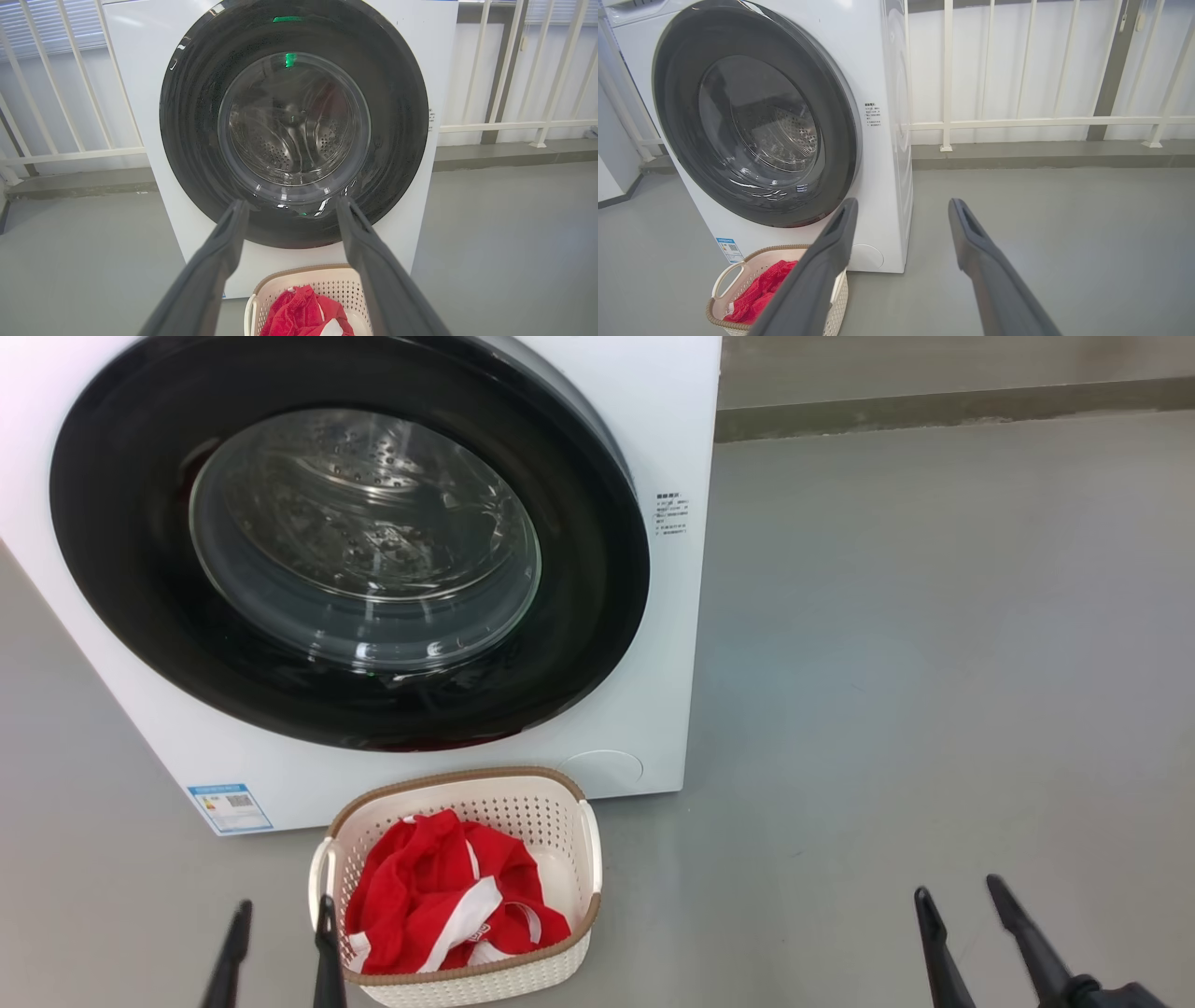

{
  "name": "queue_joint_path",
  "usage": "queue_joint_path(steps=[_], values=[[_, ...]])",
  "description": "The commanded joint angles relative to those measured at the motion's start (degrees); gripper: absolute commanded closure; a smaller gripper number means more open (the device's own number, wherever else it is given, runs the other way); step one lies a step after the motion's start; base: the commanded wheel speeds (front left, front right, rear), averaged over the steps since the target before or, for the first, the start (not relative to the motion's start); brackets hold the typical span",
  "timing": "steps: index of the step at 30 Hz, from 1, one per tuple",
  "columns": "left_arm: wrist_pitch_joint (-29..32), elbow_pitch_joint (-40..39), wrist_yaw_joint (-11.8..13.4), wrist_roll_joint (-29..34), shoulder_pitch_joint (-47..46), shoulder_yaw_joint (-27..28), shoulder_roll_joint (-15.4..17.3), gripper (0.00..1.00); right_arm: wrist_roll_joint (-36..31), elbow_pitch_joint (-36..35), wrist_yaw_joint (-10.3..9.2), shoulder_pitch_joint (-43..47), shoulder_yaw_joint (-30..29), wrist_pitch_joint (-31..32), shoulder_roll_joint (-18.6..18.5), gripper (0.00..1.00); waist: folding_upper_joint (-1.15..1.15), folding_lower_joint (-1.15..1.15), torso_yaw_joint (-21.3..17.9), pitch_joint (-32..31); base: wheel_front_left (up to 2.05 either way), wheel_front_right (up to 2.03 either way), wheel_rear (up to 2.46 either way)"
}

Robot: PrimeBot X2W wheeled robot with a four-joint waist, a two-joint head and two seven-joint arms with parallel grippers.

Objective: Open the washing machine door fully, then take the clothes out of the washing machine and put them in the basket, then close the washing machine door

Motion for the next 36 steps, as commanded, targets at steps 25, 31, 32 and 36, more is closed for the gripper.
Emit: queue_joint_path(steps=[25, 31, 32, 36], values=[[2.78, 5.04, -2.32, -13.59, -1.61, 0.96, -0.81, 1.0, 13.96, 5.85, -0.02, -2.68, 0.6, 2.35, -0.71, 1.0, 0.0, 0.0, 0.48, 0.54, 0.0, 0.0, 0.0], [3.58, 5.83, -3.11, -17.75, -2.47, 1.49, -0.74, 1.0, 18.23, 6.58, -0.03, -3.61, 0.66, 3.16, -0.94, 1.0, 0.0, 0.0, 0.63, 0.7, 0.0, 0.0, 0.0], [3.72, 5.96, -3.24, -18.44, -2.61, 1.59, -0.73, 1.0, 18.94, 6.7, -0.03, -3.76, 0.67, 3.29, -0.97, 1.0, 0.0, 0.0, 0.65, 0.73, 0.0, 0.0, 0.0], [4.26, 6.46, -3.76, -21.19, -3.17, 1.96, -0.7, 1.0, 21.77, 7.18, -0.03, -4.37, 0.69, 3.85, -1.11, 1.0, 0.0, 0.0, 0.75, 0.84, 0.0, 0.0, 0.0]])
